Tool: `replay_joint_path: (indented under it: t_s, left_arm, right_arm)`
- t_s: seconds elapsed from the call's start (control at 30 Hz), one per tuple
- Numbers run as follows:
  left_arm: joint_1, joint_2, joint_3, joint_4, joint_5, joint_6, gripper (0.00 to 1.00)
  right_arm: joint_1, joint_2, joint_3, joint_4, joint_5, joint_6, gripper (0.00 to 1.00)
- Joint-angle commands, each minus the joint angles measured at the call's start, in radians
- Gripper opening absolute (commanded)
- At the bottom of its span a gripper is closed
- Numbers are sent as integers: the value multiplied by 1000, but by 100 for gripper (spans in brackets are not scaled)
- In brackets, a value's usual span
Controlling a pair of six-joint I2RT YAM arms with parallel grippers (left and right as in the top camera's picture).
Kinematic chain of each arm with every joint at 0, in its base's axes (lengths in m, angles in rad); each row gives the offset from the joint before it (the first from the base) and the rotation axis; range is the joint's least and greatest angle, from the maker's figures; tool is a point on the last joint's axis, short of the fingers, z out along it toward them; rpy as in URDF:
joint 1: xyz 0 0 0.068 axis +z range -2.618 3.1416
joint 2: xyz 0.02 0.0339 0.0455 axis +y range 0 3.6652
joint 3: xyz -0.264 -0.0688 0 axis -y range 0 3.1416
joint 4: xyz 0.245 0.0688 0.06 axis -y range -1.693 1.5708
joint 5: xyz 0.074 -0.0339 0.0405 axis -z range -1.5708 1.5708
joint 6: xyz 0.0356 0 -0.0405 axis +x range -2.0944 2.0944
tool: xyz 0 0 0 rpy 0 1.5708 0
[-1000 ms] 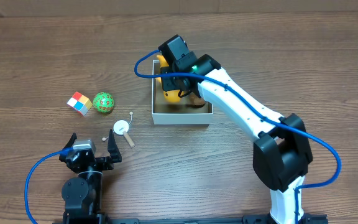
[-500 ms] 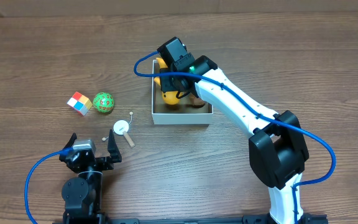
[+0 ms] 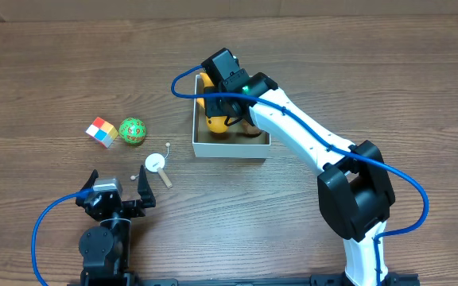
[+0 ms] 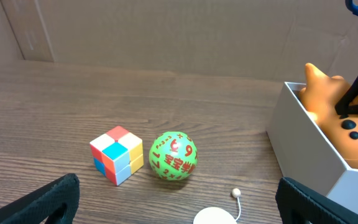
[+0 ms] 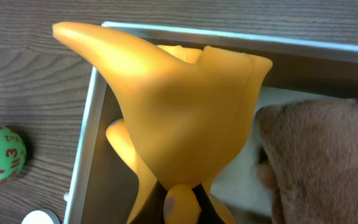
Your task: Pack container
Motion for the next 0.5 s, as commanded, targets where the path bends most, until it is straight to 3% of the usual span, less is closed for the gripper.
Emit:
replay_joint_path:
  t_s: [0.0, 0.03, 0.17, 0.47]
  left_arm:
    - [-6, -9, -2, 2, -9, -14, 100]
    - [-6, -8, -2, 2, -9, -14, 100]
    - [-6, -8, -2, 3, -9, -14, 100]
    - [-6, -8, -2, 2, -9, -14, 100]
  right_arm:
    - [5, -3, -5, 14, -5, 5, 21]
    - [5, -3, -5, 13, -5, 5, 29]
    - [5, -3, -5, 13, -5, 5, 45]
    - [4, -3, -3, 12, -5, -3, 57]
